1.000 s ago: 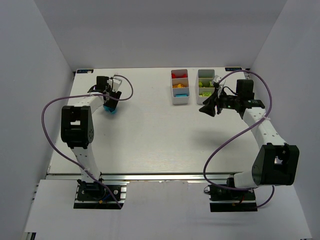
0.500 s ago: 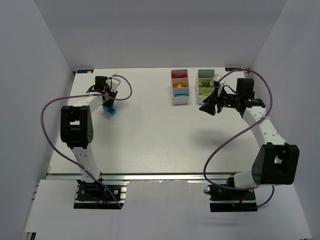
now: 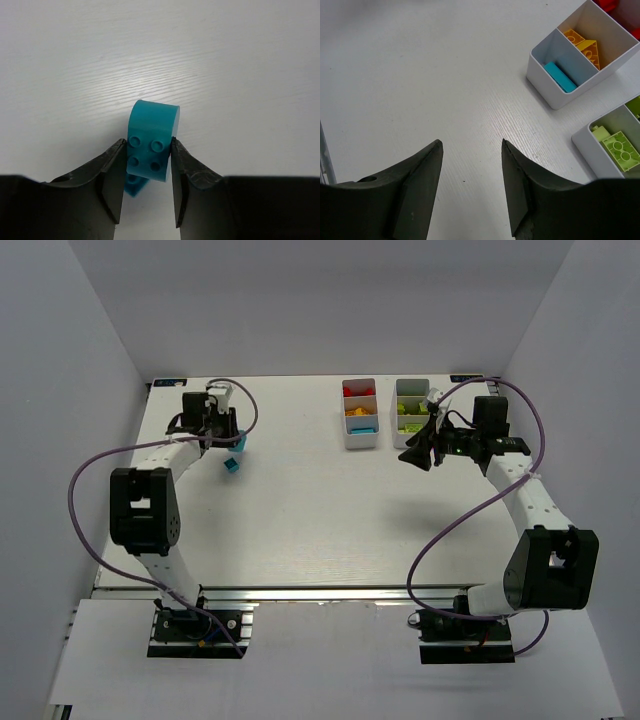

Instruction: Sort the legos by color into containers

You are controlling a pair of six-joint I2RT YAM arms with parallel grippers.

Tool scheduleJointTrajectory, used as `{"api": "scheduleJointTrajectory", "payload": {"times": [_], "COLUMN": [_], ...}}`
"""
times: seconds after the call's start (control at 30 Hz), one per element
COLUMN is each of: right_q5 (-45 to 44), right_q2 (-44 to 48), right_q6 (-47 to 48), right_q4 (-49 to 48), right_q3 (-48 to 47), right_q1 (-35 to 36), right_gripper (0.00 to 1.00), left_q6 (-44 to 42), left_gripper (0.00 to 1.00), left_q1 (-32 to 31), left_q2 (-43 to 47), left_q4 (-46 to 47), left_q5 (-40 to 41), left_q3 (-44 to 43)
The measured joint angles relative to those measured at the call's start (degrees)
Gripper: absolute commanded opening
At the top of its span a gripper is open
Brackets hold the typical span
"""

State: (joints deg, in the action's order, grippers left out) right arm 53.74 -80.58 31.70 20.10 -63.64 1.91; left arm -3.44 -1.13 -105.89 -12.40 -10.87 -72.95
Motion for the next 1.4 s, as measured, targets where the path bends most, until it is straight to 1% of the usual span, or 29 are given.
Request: {"api": "scheduleJointTrajectory", "payload": {"times": [0.1, 0.17, 0.27, 0.37, 0.43, 0.5, 0.6, 0.67, 0.73, 0.77, 0.83, 0.87, 0.93, 0.97, 1.2, 1.4], "right_q5": [0.0, 0.02, 0.04, 0.04, 0.0, -0.02, -0.02, -0.02, -0.02, -0.02, -0.02, -0.02, 0.02, 0.04, 0.0, 0.0], "right_q2": [0.22, 0.63, 1.55, 2.23, 2.71, 3.45, 4.76, 5.29, 5.66, 5.75, 5.75, 5.75, 5.75, 5.75, 5.86, 6.23], "right_q6": [0.0, 0.0, -0.02, -0.04, -0.04, 0.0, 0.07, 0.07, 0.17, 0.17, 0.24, 0.28, 0.44, 0.39, 0.37, 0.37], "right_q4": [-0.02, -0.02, -0.07, -0.07, -0.09, -0.17, -0.13, -0.17, -0.2, -0.11, -0.13, -0.09, -0.09, -0.04, -0.02, -0.04], "right_q3": [0.02, 0.15, 0.7, 0.79, 0.85, 1.14, 1.9, 2.21, 2.58, 2.64, 2.69, 2.69, 2.69, 2.69, 2.69, 2.69], "right_q1": [0.0, 0.0, 0.0, 0.0, 0.0, 0.0, 0.0, -0.02, 0.0, 0.0, -0.02, 0.0, -0.02, -0.02, -0.02, -0.02], "right_gripper": [0.56, 0.56, 0.56, 0.56, 0.56, 0.54, 0.5, 0.48, 0.39, 0.27, 0.15, 0.07, 0.01, 0.0, 0.0, 0.01], "left_q6": [5.14, 7.82, 10.69, 12.37, 12.55, 12.28, 11.1, 9.73, 8.0, 7.21, 5.46, 4.61, 3.04, 2.23, -1.75, -4.55], "left_gripper": [0.02, 0.02, 0.02, 0.02, 0.02, 0.01, 0.01, 0.01, 0.02, 0.02, 0.01, 0.01, 0.01, 0.01, 0.01, 0.02], "left_q1": [-2.19, -5.03, -11.15, -18.14, -22.25, -25.51, -28.63, -30.08, -31.23, -31.67, -32.39, -32.63, -32.85, -32.89, -33.29, -33.79], "left_q2": [4.87, 6.29, 6.6, 5.46, 3.67, 1.11, -2.89, -4.85, -6.34, -7.13, -8.87, -9.9, -11.93, -12.94, -19.23, -21.22], "left_q4": [3.76, 6.21, 9.6, 11.61, 12.52, 13.55, 14.64, 15.65, 17.11, 17.66, 18.51, 19.08, 20.39, 21.05, 23.21, 22.97], "left_q5": [-4.02, -6.36, -9.07, -11.02, -11.91, -12.28, -12.02, -11.23, -10.19, -9.62, -8.66, -8.15, -7.08, -6.47, -2.99, -1.05], "left_q3": [3.13, 3.23, 3.13, 1.9, -0.42, -3.58, -8.31, -10.14, -11.15, -11.58, -13.4, -14.53, -16.74, -17.84, -24.65, -26.23]}}
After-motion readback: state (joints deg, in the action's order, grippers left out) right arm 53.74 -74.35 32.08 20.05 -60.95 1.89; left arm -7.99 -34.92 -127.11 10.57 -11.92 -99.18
